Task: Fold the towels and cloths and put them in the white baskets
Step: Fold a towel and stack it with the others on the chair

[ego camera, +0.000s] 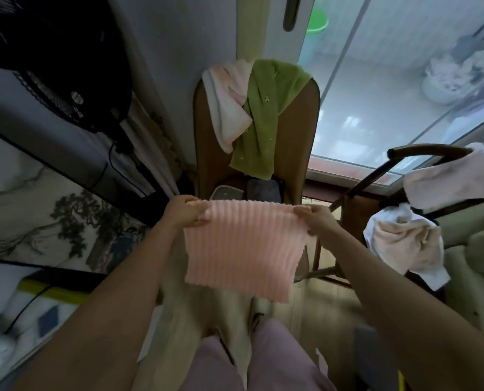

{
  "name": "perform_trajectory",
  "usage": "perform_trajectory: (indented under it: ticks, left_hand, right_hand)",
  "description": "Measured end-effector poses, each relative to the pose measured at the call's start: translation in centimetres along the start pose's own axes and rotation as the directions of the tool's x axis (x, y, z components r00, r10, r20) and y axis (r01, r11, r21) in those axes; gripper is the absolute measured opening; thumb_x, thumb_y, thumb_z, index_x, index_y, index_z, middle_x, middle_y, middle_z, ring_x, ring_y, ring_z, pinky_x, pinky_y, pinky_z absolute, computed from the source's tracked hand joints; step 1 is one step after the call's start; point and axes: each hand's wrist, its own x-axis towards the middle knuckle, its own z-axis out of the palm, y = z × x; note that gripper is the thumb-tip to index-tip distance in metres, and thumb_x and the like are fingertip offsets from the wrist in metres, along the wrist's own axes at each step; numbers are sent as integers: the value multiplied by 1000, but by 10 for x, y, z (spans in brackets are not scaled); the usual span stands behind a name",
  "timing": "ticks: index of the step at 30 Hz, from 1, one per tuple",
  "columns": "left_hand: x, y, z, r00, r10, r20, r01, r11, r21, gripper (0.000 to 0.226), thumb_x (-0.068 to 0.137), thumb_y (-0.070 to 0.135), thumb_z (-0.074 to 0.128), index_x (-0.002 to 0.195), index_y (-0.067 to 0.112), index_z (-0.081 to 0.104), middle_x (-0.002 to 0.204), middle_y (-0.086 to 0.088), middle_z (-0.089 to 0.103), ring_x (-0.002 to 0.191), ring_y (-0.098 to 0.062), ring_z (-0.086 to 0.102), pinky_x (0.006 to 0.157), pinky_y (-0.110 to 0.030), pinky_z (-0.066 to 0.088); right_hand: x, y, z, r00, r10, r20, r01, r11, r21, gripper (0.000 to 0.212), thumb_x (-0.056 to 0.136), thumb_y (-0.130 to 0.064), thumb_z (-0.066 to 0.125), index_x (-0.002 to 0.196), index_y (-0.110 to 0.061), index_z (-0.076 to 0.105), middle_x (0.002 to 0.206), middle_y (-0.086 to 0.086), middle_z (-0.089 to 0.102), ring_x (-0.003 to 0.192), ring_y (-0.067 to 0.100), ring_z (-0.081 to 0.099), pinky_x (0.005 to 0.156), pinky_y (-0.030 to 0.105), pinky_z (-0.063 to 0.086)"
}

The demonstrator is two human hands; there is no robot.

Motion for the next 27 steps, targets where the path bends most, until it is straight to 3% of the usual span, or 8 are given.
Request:
perform_trajectory:
  ticks: [2,4,5,7,12,19,22,27]
  left_hand:
    - [6,12,10,999,-6,-45,8,999,34,37,88,11,68,123,4,59,119,-11,60,98,-23,59,71,-17,53]
    - [18,19,20,999,-13,-34,11,998,-68,29,88,13,68,117,13,61,113,-5,61,102,-20,58,78,-13,51]
    - [23,24,24,999,-28,-16,26,989,-144,20,90,14,67,109,11,64,111,-6,62,100,-19,59,82,-18,53]
    - [33,33,31,998,-66,-17,58,955,-292,13,91,16,65,100,7,65,103,-7,61,94,-18,60,82,-29,57]
    - [63,54,32,999,1,-41,-16,930,-367,44,90,27,68,126,3,59,121,-11,60,106,-25,62,76,-30,60]
    - [75,19,42,996,-27,89,43,982,-186,29,95,23,60,118,6,63,118,-14,64,97,-20,65,70,-25,59]
    - [86,-30,57,985,-100,144,109,992,-61,36,95,25,61,126,7,59,121,-10,62,104,-23,64,81,-32,58]
    - [101,-127,85,962,-167,214,148,984,102,18,90,14,66,107,9,67,107,-17,67,99,-29,65,86,-43,56]
  right_hand:
    - [16,-9,0,1000,30,0,-30,993,117,22,99,-24,54,111,-9,64,95,4,58,79,16,54,57,24,48]
    - [32,-25,0,997,60,44,-70,955,289,14,98,-21,55,105,-11,63,103,5,53,87,18,55,57,30,57]
    - [40,-33,-1,996,63,70,-85,925,369,12,98,-19,55,100,-10,62,102,5,51,89,20,55,58,33,60]
    - [58,-45,-3,995,29,96,-69,893,445,15,99,-17,54,89,-9,62,99,6,48,92,22,54,61,36,61]
    - [90,-63,-12,995,-86,53,56,906,419,15,99,-16,51,89,-11,61,104,6,47,101,23,51,72,37,62]
    - [96,-23,-8,998,-61,-18,64,957,282,19,97,-12,47,85,-9,61,92,10,54,90,21,56,69,28,56]
    - [92,29,12,1000,-27,-6,28,981,194,20,98,-13,45,98,-2,62,95,12,57,88,21,58,68,21,52]
    - [94,125,56,990,140,-24,-135,981,138,18,95,-14,48,94,-4,63,90,15,61,82,25,60,75,33,49]
